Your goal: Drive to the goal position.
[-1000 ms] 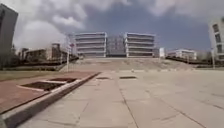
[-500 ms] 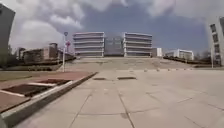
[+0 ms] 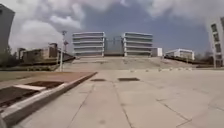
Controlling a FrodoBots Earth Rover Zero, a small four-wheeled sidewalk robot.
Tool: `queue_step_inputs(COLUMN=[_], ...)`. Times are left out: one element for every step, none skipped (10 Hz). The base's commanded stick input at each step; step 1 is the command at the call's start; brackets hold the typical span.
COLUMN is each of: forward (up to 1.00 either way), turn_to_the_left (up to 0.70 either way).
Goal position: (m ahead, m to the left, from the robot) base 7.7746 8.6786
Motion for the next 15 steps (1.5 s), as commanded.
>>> queue_step_inputs(forward=[1.00, 1.00, 1.00, 1.00, 1.00, 1.00, 1.00, 1.00, 1.00, 1.00, 1.00, 1.00, 1.00, 1.00, 1.00], turn_to_the_left=[-0.35, -0.34, -0.20, -0.05, 0.00, 0.00, 0.00, 0.00, 0.00, 0.00, 0.00, 0.00, 0.02, 0.18, 0.36])
